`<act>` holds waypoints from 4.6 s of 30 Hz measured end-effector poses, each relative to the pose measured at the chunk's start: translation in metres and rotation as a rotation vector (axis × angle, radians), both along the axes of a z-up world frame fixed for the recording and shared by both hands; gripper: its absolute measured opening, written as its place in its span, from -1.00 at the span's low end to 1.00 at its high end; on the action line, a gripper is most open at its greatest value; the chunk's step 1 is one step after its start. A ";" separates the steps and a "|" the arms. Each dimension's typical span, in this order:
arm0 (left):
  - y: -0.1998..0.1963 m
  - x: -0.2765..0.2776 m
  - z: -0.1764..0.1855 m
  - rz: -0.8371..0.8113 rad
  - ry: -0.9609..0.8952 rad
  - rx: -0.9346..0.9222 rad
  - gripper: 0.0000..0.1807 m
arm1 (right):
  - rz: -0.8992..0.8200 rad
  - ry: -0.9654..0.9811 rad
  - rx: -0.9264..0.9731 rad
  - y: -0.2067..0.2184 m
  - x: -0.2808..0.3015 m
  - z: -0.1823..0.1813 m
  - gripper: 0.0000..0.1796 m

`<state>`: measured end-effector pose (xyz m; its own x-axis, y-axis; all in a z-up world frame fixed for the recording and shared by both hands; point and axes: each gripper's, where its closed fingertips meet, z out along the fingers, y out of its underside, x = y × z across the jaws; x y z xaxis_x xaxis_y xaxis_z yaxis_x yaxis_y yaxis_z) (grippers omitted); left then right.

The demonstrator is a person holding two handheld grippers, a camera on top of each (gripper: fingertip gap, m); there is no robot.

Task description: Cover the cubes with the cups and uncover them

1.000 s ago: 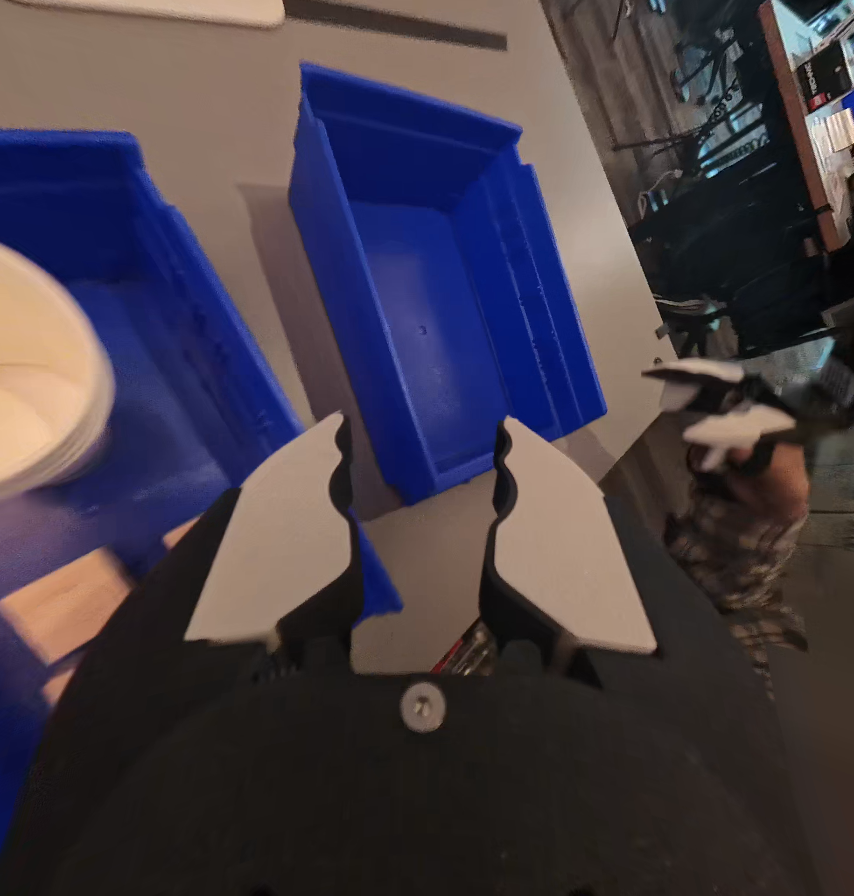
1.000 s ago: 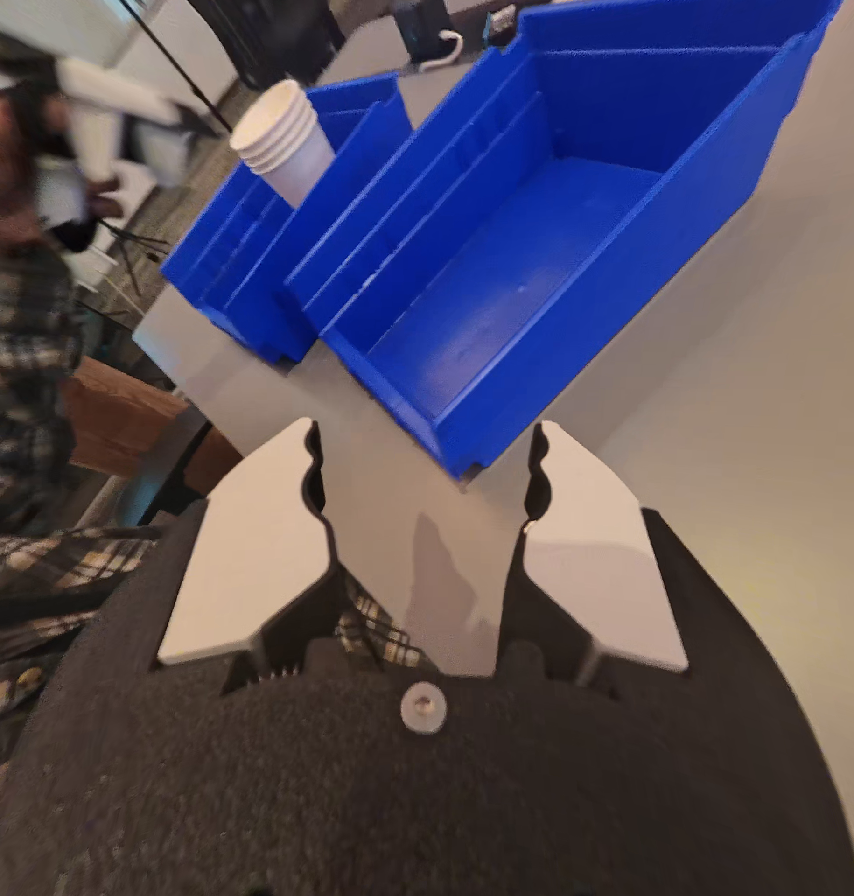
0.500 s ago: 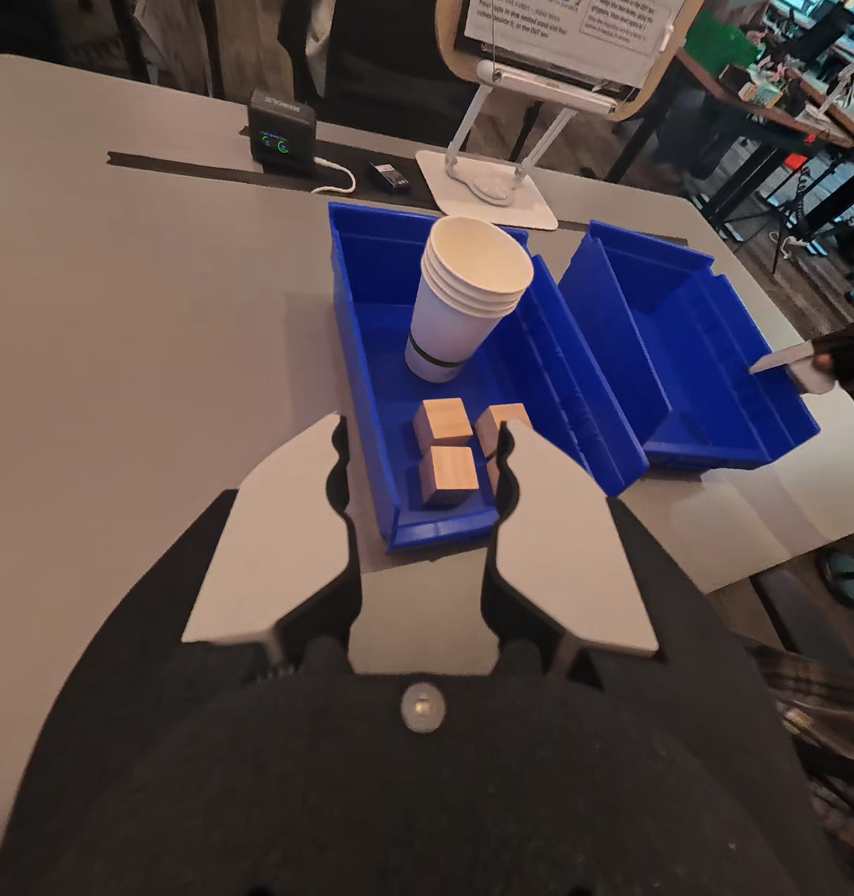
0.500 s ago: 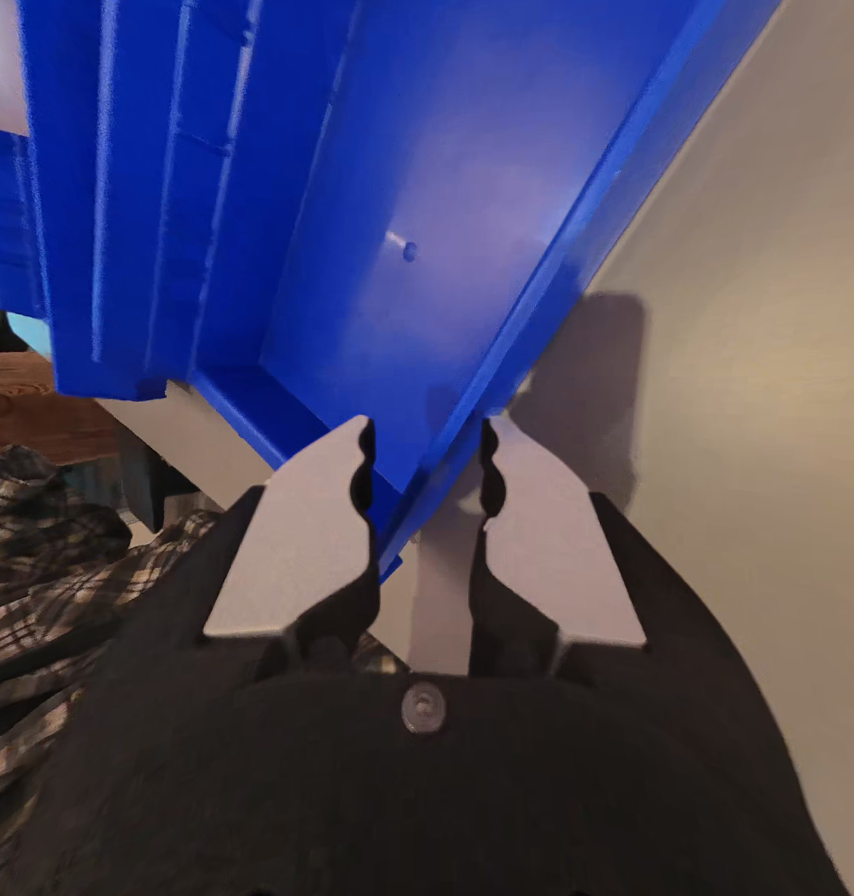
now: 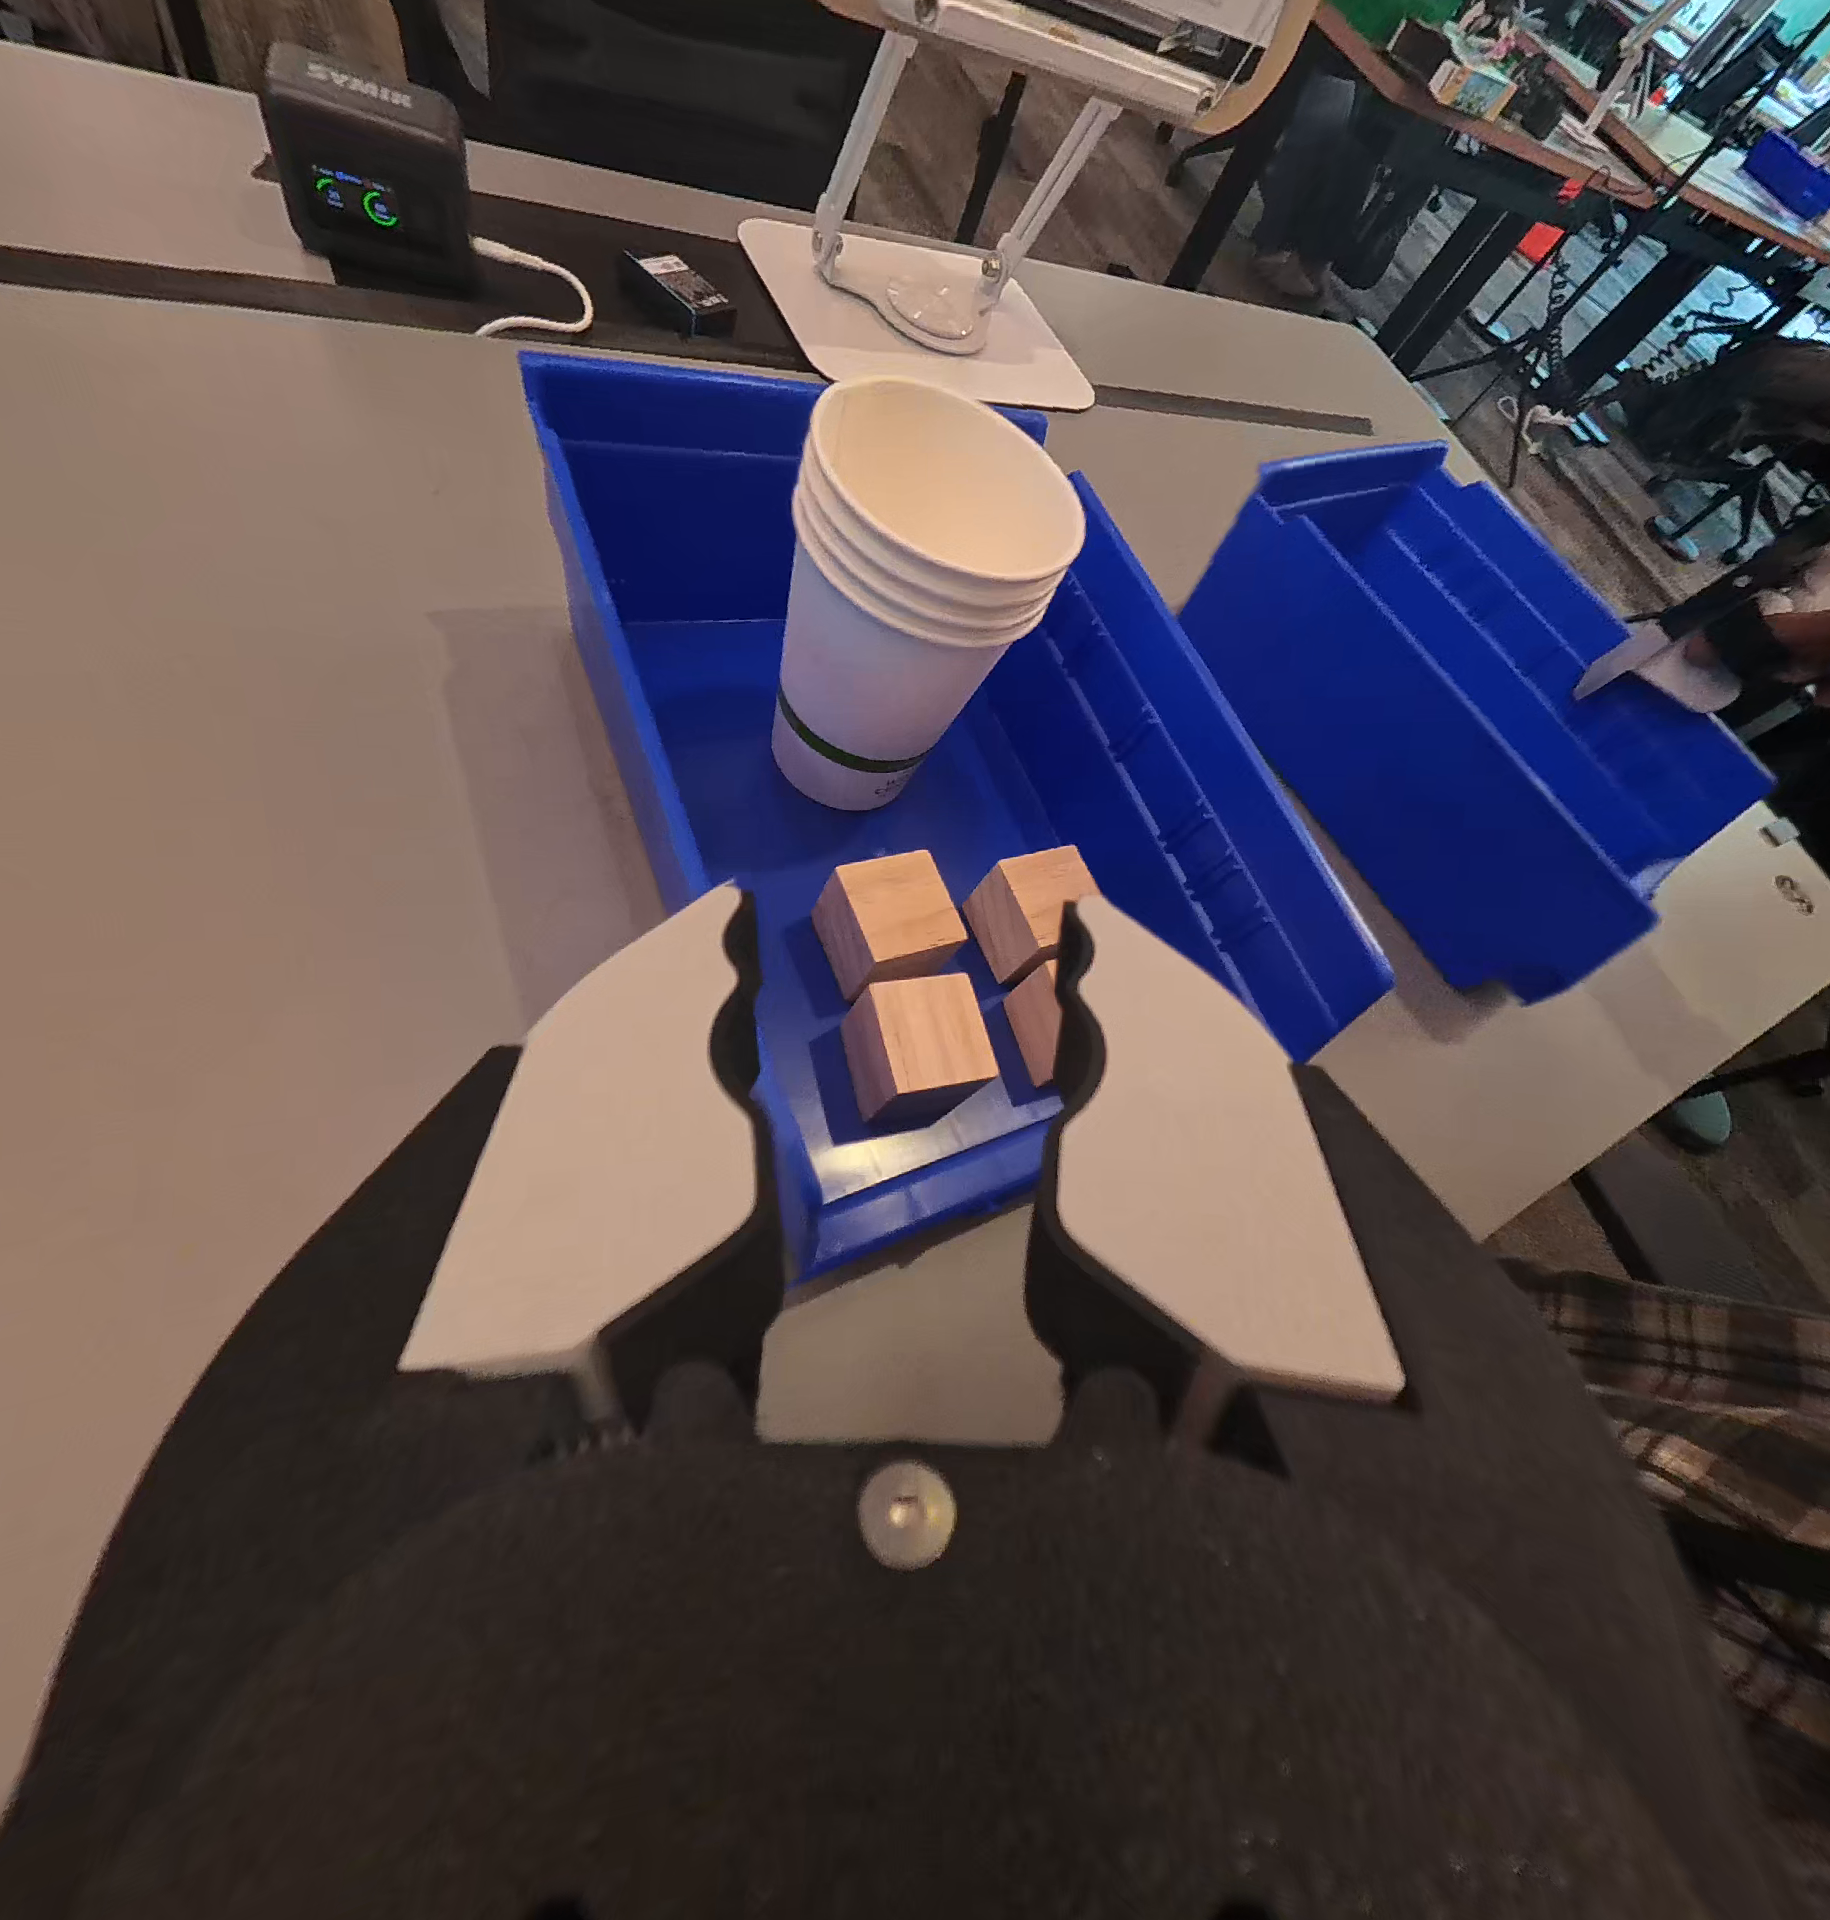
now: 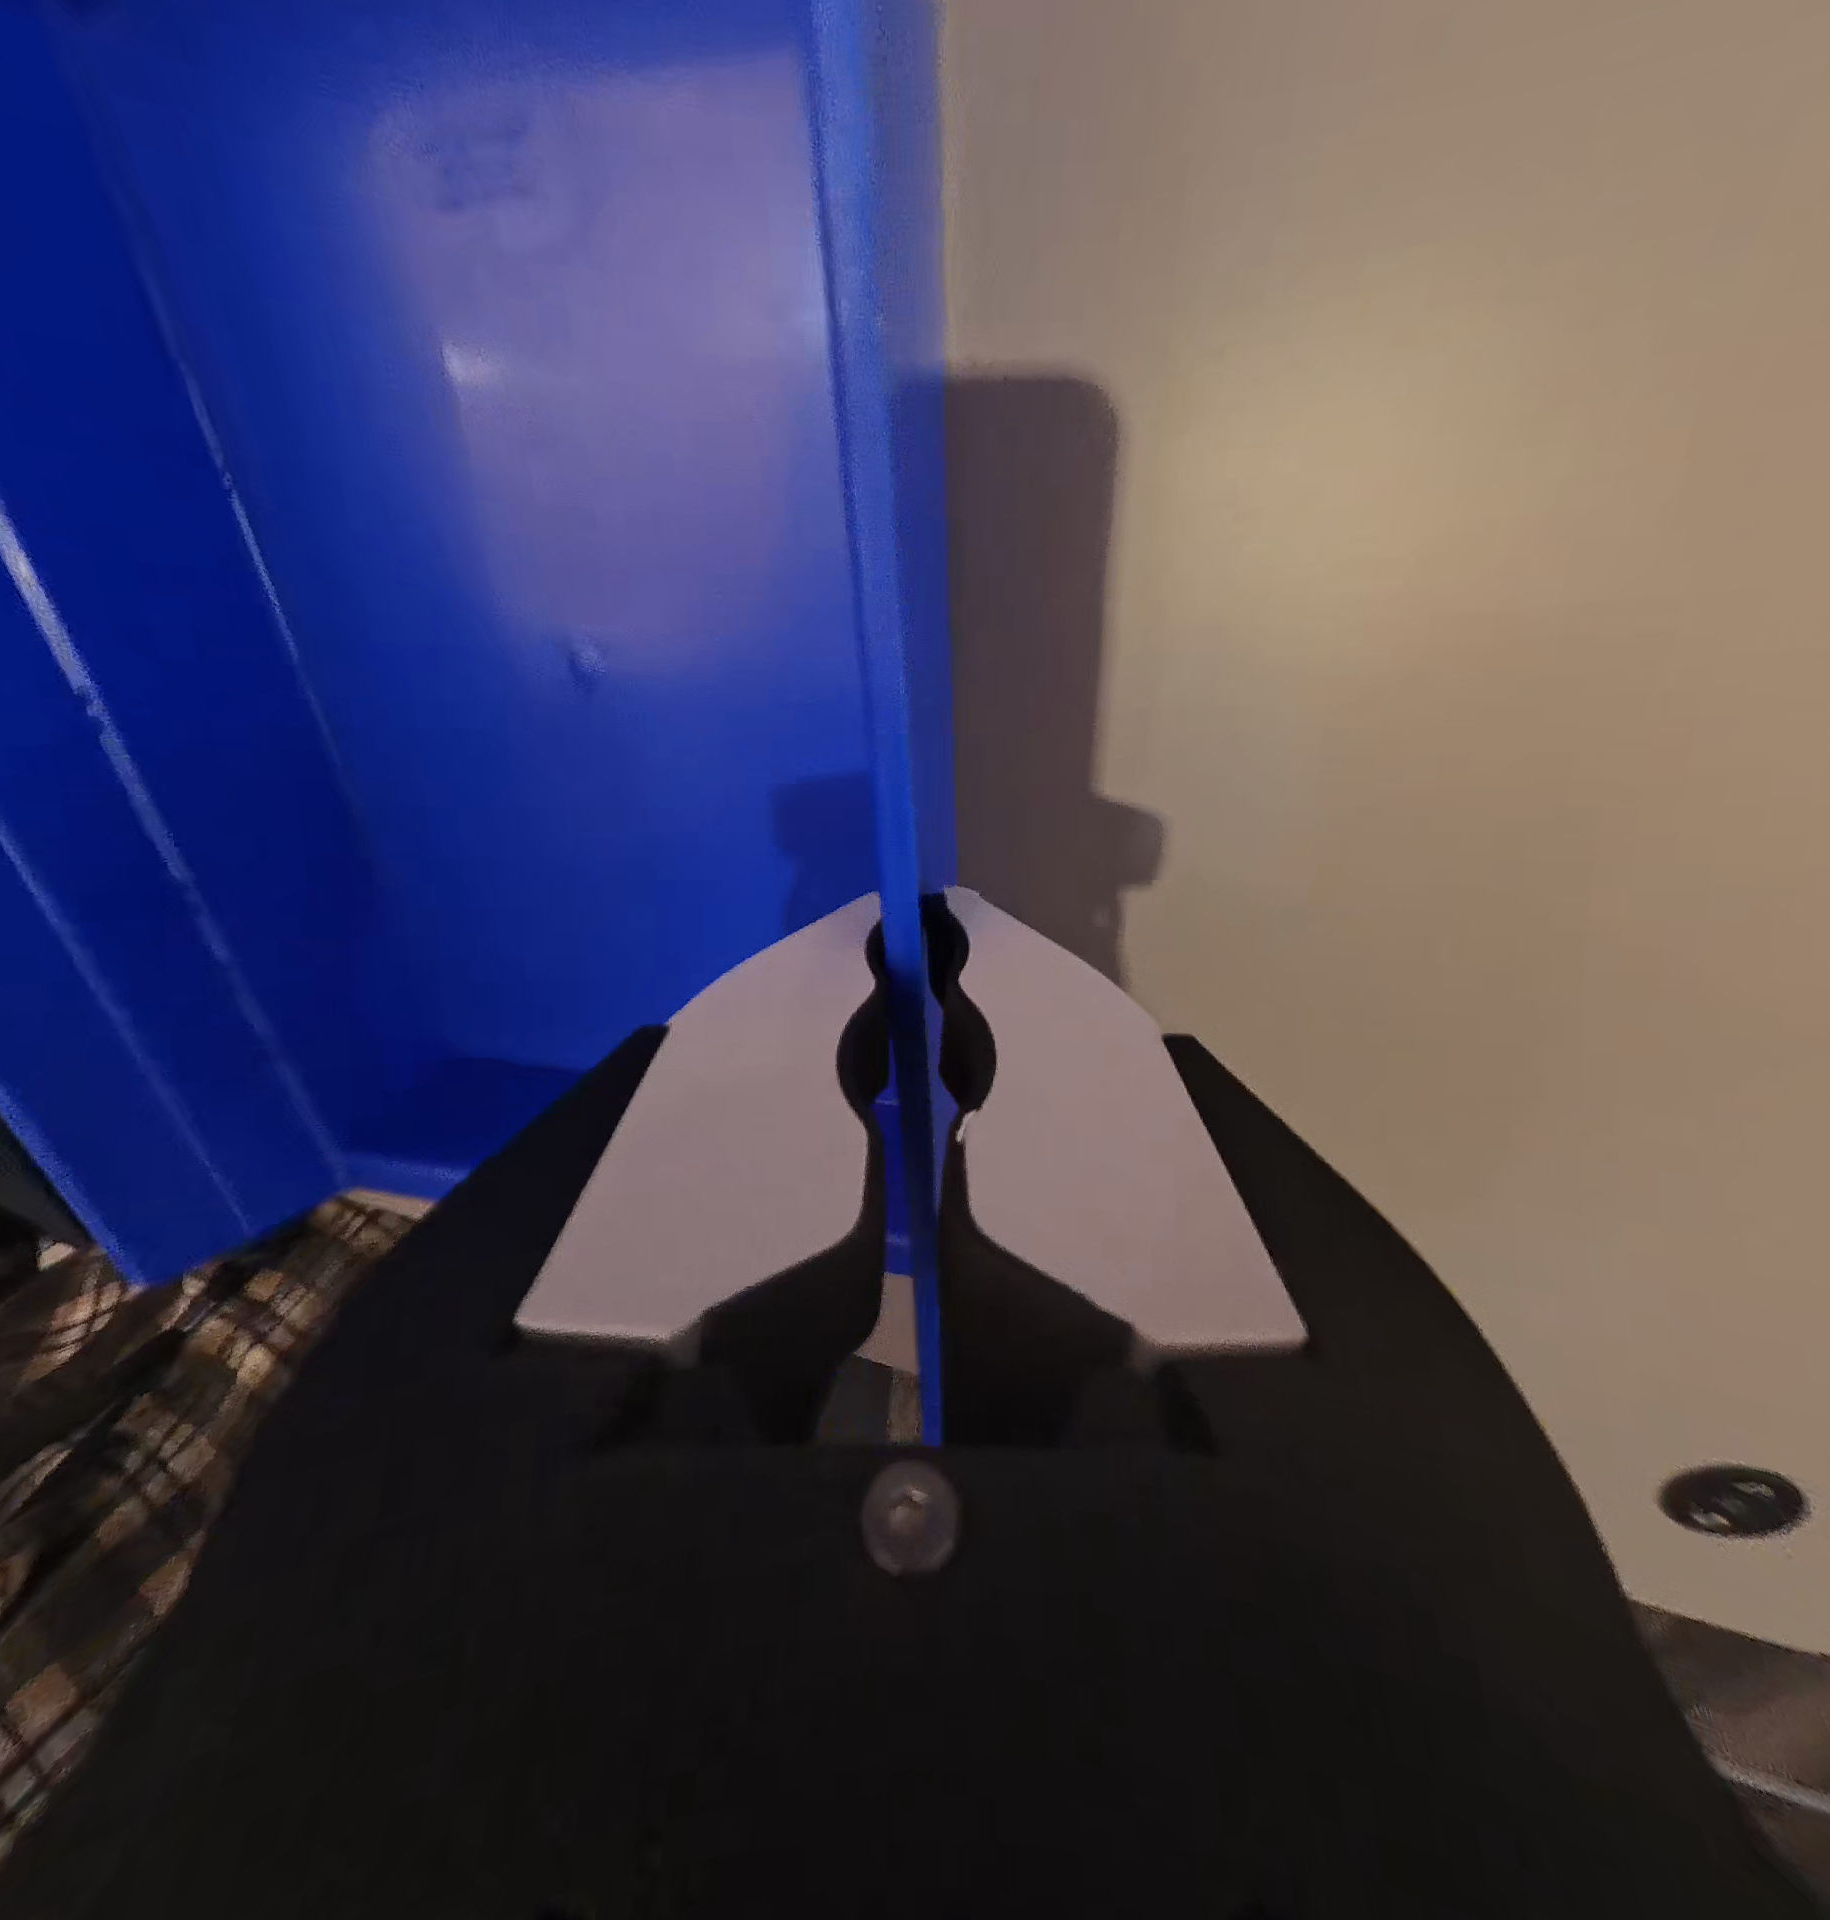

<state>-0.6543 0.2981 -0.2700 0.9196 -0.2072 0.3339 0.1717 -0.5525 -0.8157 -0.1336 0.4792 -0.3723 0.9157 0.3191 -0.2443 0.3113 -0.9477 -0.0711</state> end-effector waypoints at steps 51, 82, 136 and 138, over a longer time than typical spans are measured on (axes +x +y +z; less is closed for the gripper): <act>0.060 -0.012 -0.044 0.054 0.247 -0.445 -0.22 | 0.094 0.253 0.877 -0.005 0.068 0.152 0.01; 0.021 -0.090 -0.124 0.095 0.202 -0.901 -0.95 | 0.379 0.894 0.679 -0.149 -0.140 0.022 -0.39; -0.019 -0.272 -0.122 0.349 0.047 -0.876 -0.94 | 0.384 0.907 0.586 -0.169 -0.180 0.014 -0.41; -0.019 -0.272 -0.120 0.351 0.045 -0.859 -0.94 | 0.384 0.909 0.577 -0.170 -0.184 0.014 -0.40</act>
